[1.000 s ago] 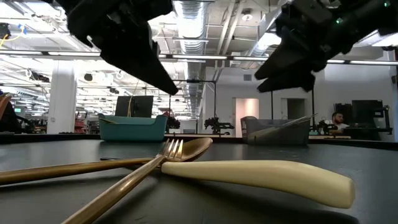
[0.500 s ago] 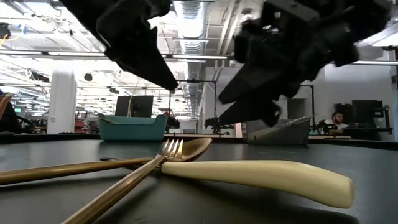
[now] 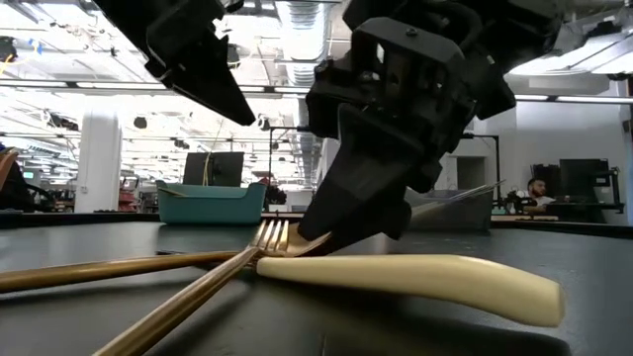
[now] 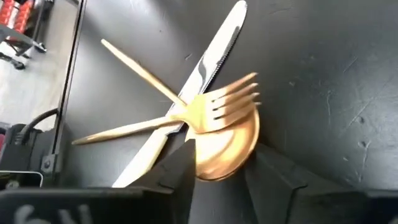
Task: Sort silverware by color (type)
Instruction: Put the gold spoon into the green bin
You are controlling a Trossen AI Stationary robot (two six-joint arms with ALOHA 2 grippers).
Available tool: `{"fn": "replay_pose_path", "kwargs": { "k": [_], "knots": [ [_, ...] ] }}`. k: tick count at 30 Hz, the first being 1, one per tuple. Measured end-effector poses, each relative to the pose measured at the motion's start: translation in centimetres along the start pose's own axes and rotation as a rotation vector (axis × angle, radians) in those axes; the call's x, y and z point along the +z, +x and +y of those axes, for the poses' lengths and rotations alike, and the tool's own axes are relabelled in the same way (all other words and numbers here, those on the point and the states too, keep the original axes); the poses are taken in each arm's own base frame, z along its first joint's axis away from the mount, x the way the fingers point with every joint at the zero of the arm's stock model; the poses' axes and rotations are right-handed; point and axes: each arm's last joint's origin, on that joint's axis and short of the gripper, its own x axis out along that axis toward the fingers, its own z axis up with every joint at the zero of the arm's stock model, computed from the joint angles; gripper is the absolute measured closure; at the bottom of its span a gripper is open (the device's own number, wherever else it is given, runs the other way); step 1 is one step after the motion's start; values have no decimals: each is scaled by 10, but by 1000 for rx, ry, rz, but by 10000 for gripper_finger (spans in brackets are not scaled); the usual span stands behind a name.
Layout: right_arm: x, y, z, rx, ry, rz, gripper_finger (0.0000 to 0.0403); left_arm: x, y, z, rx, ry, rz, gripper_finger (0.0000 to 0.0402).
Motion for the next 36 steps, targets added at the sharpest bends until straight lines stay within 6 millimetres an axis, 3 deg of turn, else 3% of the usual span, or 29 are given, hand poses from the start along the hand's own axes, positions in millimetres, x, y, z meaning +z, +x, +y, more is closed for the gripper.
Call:
{"fn": "replay_pose_path", "kwargs": {
  "k": [9, 11, 26, 36],
  "knots": [
    [11, -7, -5, -60, -37, -42, 378, -5, -4, -2, 19, 17, 7, 296],
    [15, -12, -4, -95, -70, -67, 392, -7, -5, -2, 27, 22, 13, 296],
    [32, -64, 22, -681, -264, -393, 390, -9, -7, -2, 30, 4, 20, 296],
    [38, -72, 31, -701, -357, -424, 390, 8, 3, -3, -41, 14, -45, 296]
  ]
}}
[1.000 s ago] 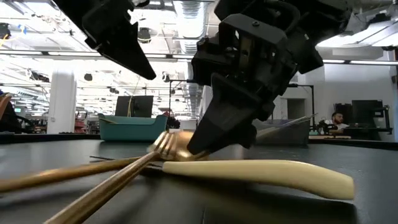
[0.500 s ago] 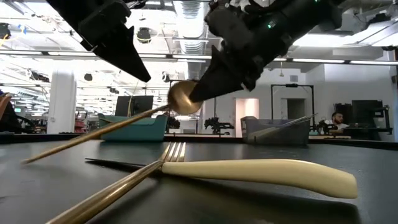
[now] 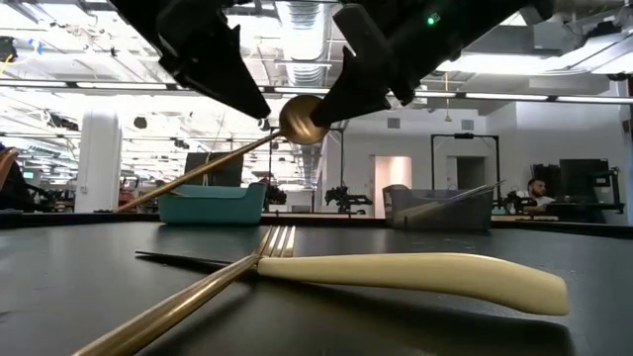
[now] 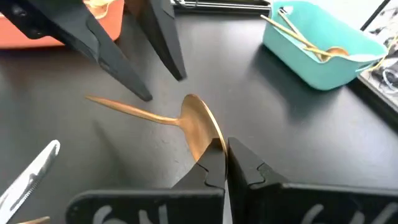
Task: Sort silverware by color (type)
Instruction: Put the gold spoon into the green bin
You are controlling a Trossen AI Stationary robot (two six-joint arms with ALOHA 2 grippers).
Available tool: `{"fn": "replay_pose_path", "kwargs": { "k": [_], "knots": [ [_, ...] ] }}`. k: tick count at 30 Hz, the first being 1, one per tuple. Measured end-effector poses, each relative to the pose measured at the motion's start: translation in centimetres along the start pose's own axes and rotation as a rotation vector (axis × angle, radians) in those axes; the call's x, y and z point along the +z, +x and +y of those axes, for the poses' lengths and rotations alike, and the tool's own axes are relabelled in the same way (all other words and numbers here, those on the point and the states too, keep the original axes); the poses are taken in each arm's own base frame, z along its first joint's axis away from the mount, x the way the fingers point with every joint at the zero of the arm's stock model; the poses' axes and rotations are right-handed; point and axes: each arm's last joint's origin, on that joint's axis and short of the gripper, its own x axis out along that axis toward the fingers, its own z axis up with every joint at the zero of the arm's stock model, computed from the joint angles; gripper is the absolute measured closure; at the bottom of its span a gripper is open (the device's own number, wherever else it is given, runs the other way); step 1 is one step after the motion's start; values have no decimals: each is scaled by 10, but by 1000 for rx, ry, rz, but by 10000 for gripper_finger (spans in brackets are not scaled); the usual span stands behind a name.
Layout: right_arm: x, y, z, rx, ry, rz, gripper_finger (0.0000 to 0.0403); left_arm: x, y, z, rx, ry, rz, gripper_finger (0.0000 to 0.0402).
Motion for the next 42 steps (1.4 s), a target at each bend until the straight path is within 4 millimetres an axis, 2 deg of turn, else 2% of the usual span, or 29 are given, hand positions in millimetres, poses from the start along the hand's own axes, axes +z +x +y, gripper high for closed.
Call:
{"fn": "replay_pose_path", "kwargs": {
  "k": [7, 14, 18, 23, 29, 36, 42],
  "knots": [
    [1, -3, 1, -86, -80, -31, 390, 6, 14, 12, -42, -30, 58, 296],
    [8, -6, 5, -84, -125, -92, 390, 8, 20, 19, -38, -18, 72, 304],
    [9, -8, 7, -115, -144, -110, 390, 9, 21, 19, -41, 20, 72, 332],
    [9, -10, 8, -134, -155, -114, 390, 9, 21, 20, -27, 83, 63, 391],
    [8, -10, 8, -142, -159, -110, 370, 11, 27, 29, 12, 146, 72, 397],
    [5, -6, 1, -203, -42, -88, 317, 18, 38, 58, 76, 206, 121, 398],
    [-5, -7, -3, -258, 2, -34, 281, 34, 33, 96, 178, 209, 94, 399]
  ]
}}
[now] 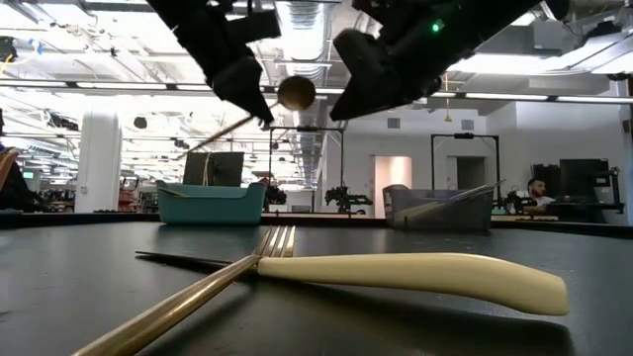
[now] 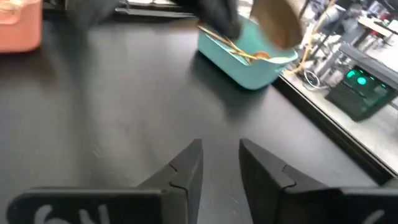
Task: Sort silverware by color (type)
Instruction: Put the gold spoon into the green bin
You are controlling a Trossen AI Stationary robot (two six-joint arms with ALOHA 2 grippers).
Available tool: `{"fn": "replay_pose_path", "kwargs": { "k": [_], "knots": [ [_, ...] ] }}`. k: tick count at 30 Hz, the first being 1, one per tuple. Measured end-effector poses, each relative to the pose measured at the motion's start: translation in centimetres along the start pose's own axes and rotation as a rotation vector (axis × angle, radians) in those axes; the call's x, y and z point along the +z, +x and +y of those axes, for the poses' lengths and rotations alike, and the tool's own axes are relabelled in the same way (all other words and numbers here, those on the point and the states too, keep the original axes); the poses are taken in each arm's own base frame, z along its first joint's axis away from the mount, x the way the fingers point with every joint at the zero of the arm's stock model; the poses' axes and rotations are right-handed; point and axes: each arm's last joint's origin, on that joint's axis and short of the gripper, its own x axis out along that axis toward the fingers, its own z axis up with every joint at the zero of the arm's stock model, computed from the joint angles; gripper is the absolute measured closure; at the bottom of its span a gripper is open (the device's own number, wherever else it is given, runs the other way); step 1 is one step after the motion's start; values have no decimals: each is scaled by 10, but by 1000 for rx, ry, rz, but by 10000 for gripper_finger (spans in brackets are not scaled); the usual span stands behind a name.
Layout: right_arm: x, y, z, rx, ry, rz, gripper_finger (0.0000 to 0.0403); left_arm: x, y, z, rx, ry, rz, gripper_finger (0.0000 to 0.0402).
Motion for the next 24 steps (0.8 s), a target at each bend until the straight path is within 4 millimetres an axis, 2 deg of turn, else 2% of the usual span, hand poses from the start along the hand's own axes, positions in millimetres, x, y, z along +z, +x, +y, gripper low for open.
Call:
{"fn": "replay_pose_path", "kwargs": {
  "k": [5, 10, 19, 24],
  "knots": [
    [-4, 1, -2, -16, 6, 29, 261, 5, -4, 48, 95, 83, -16, 399],
    [-5, 1, -2, -19, 1, 33, 252, 0, 10, 89, 131, 82, 27, 399],
    [-5, -2, 0, -11, -3, 31, 250, -37, 52, 138, 211, 130, 82, 394],
    [-6, -2, -1, -12, -9, 35, 250, -48, 62, 165, 173, 92, 50, 393]
  ]
}}
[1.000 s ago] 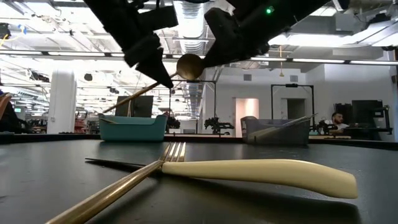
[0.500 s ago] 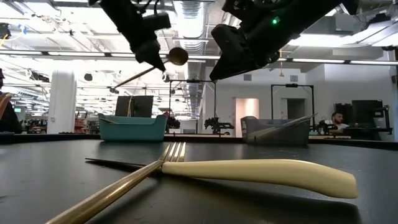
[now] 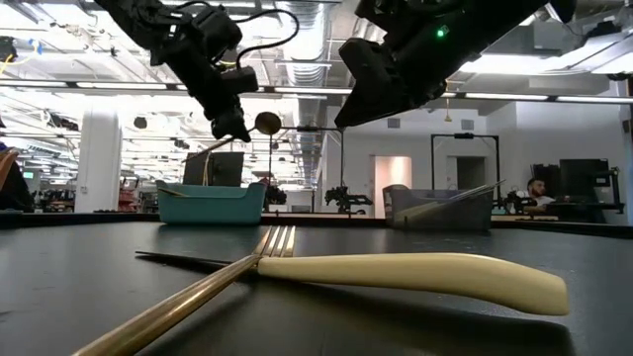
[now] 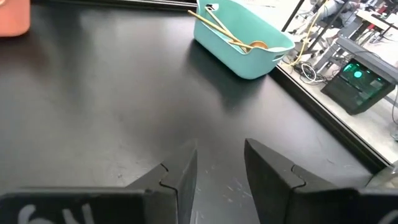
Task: Sort silverware by color (type)
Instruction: Put the gold spoon into the green bin
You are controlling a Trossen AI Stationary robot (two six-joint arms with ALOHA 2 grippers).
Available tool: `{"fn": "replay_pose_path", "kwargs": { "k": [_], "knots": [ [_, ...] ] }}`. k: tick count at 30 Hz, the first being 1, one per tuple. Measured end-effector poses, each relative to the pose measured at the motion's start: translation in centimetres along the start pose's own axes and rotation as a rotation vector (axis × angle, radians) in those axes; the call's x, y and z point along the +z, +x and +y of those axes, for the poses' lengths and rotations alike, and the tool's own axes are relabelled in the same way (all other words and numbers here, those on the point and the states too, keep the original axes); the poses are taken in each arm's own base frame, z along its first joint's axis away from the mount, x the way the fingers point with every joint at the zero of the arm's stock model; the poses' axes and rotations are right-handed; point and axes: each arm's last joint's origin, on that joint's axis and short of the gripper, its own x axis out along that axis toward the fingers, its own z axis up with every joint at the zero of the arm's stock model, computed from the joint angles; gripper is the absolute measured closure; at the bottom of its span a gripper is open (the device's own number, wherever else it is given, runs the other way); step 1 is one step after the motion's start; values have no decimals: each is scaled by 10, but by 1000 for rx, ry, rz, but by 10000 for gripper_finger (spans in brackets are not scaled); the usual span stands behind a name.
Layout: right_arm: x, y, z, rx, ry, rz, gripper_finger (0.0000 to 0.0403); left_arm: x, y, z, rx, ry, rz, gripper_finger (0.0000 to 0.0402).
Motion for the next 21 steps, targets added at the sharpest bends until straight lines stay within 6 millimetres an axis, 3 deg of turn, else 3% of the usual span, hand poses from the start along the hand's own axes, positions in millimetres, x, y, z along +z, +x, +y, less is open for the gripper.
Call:
{"fn": "replay_pose_path", "kwargs": {
  "k": [6, 15, 21],
  "knots": [
    [0, 3, -2, -10, 1, 4, 250, -6, 11, 12, -78, -40, -64, 392],
    [-1, 2, -2, -11, -13, 14, 250, -19, 46, -8, -123, 13, 70, 391],
    [-3, 2, -3, -15, -8, 23, 250, -26, 54, -12, -79, 25, 158, 391]
  ]
}}
